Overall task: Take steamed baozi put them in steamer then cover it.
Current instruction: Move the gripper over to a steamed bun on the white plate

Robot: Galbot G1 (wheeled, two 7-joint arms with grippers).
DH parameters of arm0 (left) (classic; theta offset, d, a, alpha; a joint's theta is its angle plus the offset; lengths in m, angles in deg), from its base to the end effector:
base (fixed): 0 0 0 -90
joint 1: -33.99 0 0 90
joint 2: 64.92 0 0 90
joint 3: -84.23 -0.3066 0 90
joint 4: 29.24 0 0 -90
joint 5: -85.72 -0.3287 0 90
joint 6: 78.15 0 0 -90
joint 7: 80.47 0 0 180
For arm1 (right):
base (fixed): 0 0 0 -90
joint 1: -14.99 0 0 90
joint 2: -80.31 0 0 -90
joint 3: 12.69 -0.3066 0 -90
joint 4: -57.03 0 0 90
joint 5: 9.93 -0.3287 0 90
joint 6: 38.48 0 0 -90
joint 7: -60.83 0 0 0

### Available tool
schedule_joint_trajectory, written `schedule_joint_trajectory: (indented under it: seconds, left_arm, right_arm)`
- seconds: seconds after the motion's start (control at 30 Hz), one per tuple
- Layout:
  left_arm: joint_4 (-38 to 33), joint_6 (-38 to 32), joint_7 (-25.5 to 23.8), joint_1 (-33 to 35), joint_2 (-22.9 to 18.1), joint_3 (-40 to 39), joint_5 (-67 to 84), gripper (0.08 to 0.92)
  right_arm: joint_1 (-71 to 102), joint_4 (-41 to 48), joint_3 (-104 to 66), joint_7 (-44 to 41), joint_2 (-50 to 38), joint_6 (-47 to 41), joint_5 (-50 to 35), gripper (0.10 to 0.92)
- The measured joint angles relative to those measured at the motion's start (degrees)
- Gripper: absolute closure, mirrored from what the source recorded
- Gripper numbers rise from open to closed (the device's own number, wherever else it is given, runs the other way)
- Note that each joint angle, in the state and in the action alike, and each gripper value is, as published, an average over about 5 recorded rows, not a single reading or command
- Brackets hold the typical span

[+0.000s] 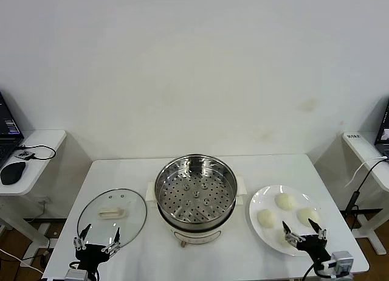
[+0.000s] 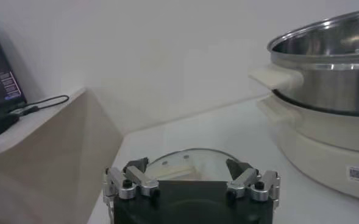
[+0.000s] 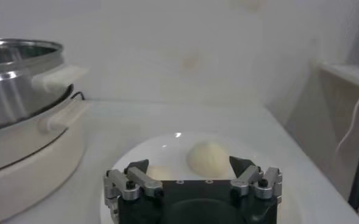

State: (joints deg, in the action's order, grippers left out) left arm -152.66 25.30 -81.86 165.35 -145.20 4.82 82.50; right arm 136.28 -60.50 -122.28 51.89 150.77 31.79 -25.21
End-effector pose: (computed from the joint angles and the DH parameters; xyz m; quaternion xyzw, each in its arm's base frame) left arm 0.1263 0.0709 -0.2647 0.0258 -0.9729 -0.1451 0.1784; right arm 0.1759 -0.1438 -0.2393 -0.0028 -0.9827 0.0714 0.1708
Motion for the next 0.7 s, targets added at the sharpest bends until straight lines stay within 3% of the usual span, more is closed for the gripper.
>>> schedule_joint_trajectory:
  seconds: [0.33,0.7]
  left_arm:
    - [-0.93,-0.04,-0.12,0.12,-0.75,0.58,-0.87,0.177]
    - [-2.39,-0.27,-0.09,0.93,-2.34,0.02,-2.40,0.177]
  right_arm:
    - [-9.40,4.37,-0.46,-10.87,-12.91,-5.16,8.83,0.203]
    - [-31.22,16.75,14.75,-37.03,-27.71,-5.69,24.12,0.203]
